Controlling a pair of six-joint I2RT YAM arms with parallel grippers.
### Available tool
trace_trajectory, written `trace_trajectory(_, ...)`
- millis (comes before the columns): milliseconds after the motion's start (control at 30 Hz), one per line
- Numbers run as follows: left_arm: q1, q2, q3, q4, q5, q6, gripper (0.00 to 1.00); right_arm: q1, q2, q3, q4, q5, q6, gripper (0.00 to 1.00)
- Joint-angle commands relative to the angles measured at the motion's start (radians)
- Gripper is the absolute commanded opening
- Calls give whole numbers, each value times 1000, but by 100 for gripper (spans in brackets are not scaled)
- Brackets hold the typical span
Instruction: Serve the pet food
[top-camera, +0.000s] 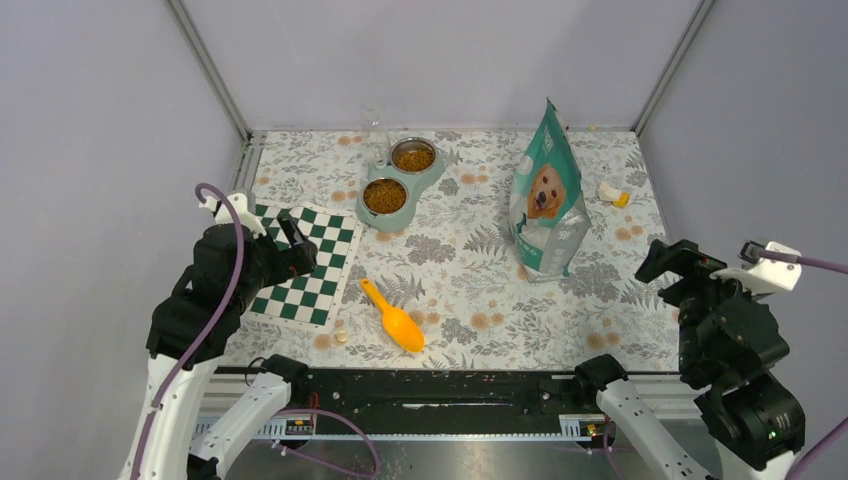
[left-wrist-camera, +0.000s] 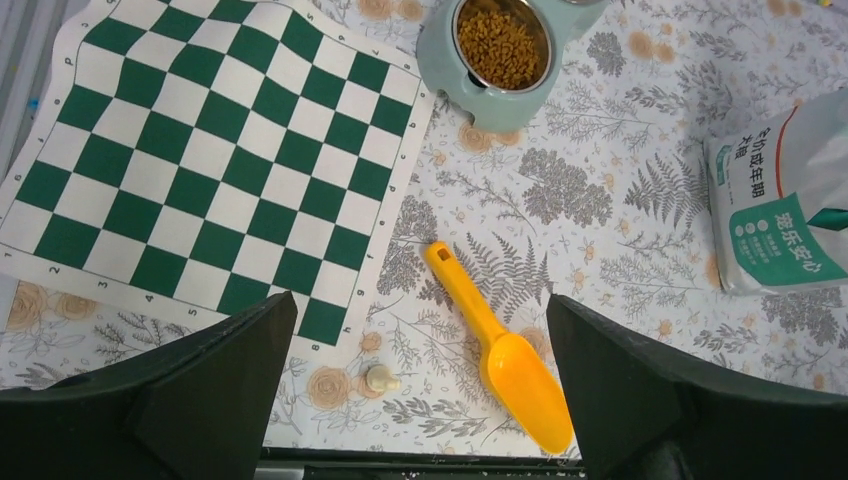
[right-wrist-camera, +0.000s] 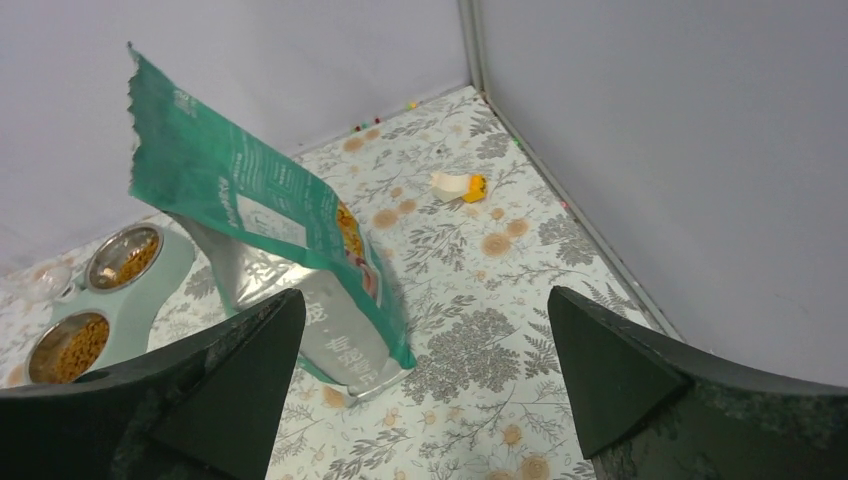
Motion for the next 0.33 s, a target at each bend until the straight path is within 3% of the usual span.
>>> trace_trajectory(0, 3, -53, -11, -9, 27, -17, 99, -2, -60, -13, 6, 123, 33, 99)
trace_trajectory(300, 3, -106, 12, -43, -3, -46, 99, -2, -97, -17, -30, 92, 37, 99)
